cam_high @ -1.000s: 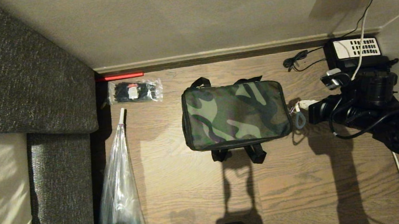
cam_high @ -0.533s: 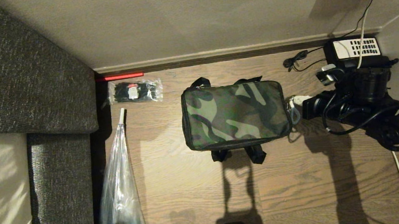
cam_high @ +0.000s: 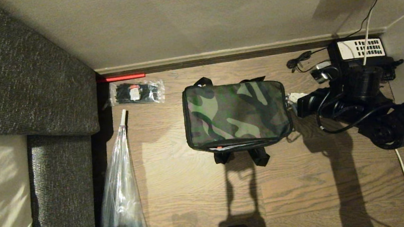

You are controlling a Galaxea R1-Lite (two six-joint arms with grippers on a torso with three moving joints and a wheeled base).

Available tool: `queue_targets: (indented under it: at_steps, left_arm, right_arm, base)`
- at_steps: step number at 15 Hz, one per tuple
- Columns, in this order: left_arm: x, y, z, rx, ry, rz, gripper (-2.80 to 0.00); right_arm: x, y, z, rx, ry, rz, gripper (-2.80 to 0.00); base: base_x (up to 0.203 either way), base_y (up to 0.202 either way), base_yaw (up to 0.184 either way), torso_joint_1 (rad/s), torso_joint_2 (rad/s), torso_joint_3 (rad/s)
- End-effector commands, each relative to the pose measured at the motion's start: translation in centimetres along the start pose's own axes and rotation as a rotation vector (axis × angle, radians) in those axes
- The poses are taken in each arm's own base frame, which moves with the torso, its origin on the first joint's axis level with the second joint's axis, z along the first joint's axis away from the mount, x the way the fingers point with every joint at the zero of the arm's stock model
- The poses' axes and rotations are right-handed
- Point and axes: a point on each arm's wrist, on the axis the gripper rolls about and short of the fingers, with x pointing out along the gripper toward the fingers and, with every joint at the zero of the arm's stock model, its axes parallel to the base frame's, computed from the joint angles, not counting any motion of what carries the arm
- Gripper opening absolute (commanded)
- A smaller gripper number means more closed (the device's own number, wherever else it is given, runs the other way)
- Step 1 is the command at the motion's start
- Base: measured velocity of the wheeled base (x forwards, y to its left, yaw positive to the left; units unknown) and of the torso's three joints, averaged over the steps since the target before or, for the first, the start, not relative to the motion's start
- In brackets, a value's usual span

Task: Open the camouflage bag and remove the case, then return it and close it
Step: Open the top of the storage box

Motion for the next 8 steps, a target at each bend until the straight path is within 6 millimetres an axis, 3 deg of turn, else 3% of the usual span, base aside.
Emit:
queue_targets:
  at_steps: [1,8]
  left_arm:
    - [0.0,0.0,0.0,0.0,0.0,0.001,-2.8]
    - [0.0,0.0,0.0,0.0,0.0,0.001,-2.8]
  right_arm:
    - [0.8,-0.2,-0.2,-0.006,-0.014,-0.003,-2.8]
    - [1.6,-0.7,1.4,-0.018,-0.07,-0.013,-2.8]
  base:
    - [0.0,0.0,0.0,0.0,0.0,0.0]
    - [0.0,0.0,0.0,0.0,0.0,0.0]
